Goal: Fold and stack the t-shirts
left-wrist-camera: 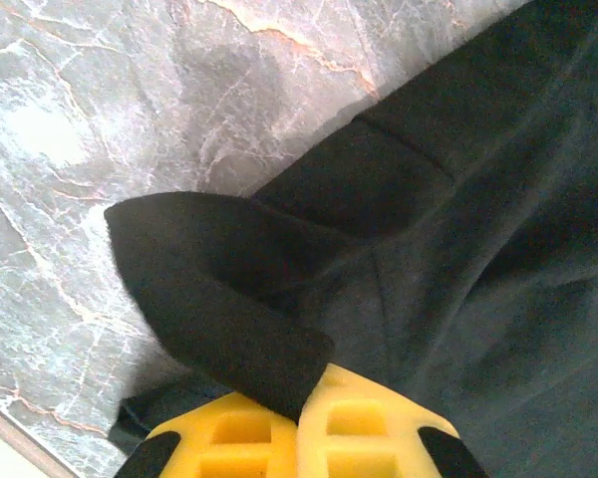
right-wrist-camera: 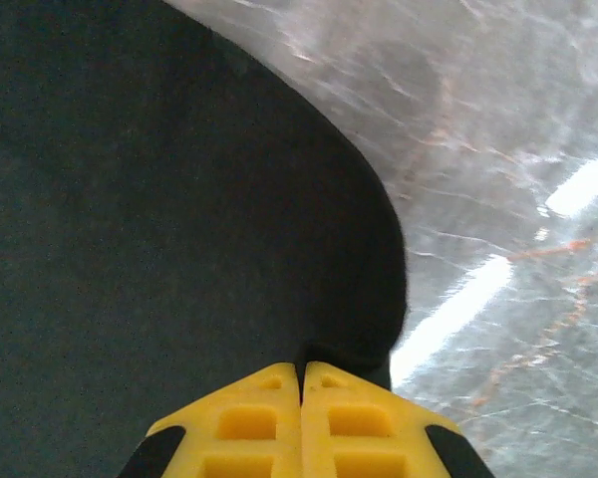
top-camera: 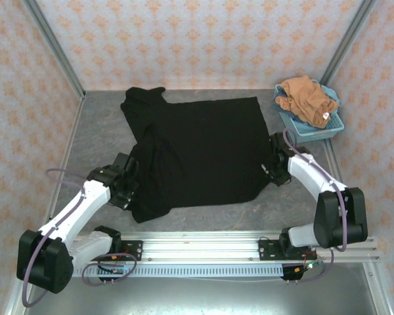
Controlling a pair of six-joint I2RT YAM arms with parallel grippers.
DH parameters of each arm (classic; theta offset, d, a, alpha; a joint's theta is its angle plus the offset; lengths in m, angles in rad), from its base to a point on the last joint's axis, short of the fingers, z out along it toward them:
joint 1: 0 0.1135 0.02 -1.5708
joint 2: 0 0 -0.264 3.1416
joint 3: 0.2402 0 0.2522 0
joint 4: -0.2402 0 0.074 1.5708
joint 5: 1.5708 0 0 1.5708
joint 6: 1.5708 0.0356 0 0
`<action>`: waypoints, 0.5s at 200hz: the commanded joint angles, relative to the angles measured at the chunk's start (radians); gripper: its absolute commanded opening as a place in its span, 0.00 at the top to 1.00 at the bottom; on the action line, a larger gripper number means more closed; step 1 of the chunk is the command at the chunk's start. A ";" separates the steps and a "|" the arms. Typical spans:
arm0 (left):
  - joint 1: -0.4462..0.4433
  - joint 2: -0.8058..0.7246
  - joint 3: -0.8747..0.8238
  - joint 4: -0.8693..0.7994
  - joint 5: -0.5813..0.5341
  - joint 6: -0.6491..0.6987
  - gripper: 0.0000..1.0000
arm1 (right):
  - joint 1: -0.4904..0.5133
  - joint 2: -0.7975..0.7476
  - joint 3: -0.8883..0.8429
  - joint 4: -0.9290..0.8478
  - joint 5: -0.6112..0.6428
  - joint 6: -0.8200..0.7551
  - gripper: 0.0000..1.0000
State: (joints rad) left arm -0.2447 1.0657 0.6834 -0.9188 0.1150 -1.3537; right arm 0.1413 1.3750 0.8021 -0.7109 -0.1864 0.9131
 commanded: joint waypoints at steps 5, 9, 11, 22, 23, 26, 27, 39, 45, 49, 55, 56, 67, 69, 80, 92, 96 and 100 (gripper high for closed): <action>-0.006 0.015 0.065 -0.040 -0.055 -0.052 1.00 | 0.000 0.027 0.014 -0.026 0.018 -0.009 1.00; -0.007 0.017 0.071 -0.054 -0.063 -0.053 1.00 | 0.000 0.033 0.019 -0.029 0.018 -0.015 1.00; -0.006 0.017 0.074 -0.059 -0.067 -0.054 1.00 | 0.000 0.035 0.023 -0.030 0.019 -0.016 1.00; -0.007 0.016 0.080 -0.082 -0.082 -0.063 1.00 | 0.000 0.045 0.034 -0.043 0.028 -0.027 1.00; -0.007 0.015 0.080 -0.084 -0.083 -0.065 1.00 | 0.000 0.045 0.035 -0.044 0.029 -0.028 1.00; -0.007 0.013 0.080 -0.088 -0.087 -0.069 1.00 | 0.000 0.047 0.038 -0.050 0.033 -0.032 1.00; -0.007 0.011 0.080 -0.090 -0.089 -0.070 1.00 | 0.000 0.047 0.039 -0.050 0.034 -0.033 1.00; -0.006 0.000 0.072 -0.102 -0.099 -0.090 1.00 | 0.000 0.049 0.046 -0.073 0.059 -0.047 1.00; -0.006 -0.006 0.066 -0.109 -0.101 -0.098 1.00 | 0.000 0.046 0.048 -0.089 0.075 -0.053 1.00; -0.007 -0.010 0.064 -0.117 -0.105 -0.105 1.00 | 0.000 0.044 0.048 -0.098 0.086 -0.057 1.00; -0.009 -0.016 0.059 -0.134 -0.109 -0.116 1.00 | 0.000 0.038 0.046 -0.110 0.100 -0.062 1.00; -0.009 -0.017 0.058 -0.137 -0.110 -0.117 1.00 | 0.000 0.036 0.046 -0.112 0.102 -0.064 1.00; -0.010 -0.030 0.053 -0.178 -0.122 -0.136 1.00 | -0.001 0.018 0.032 -0.125 0.122 -0.069 1.00; -0.010 -0.034 0.052 -0.187 -0.127 -0.138 1.00 | -0.001 0.015 0.029 -0.126 0.124 -0.069 1.00; -0.011 -0.060 0.052 -0.225 -0.154 -0.151 1.00 | -0.001 -0.001 0.015 -0.127 0.125 -0.072 1.00; -0.010 -0.092 0.056 -0.233 -0.176 -0.159 1.00 | 0.000 -0.007 0.015 -0.121 0.112 -0.080 1.00; -0.011 -0.101 0.062 -0.226 -0.183 -0.160 1.00 | 0.000 -0.007 0.019 -0.118 0.108 -0.084 1.00; -0.011 -0.106 0.071 -0.215 -0.187 -0.157 1.00 | 0.000 -0.009 0.027 -0.112 0.105 -0.091 1.00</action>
State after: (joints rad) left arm -0.2493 1.0134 0.7418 -1.0538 0.0257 -1.4620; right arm 0.1413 1.4014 0.8238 -0.7876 -0.1211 0.8570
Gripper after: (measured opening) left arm 0.057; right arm 0.049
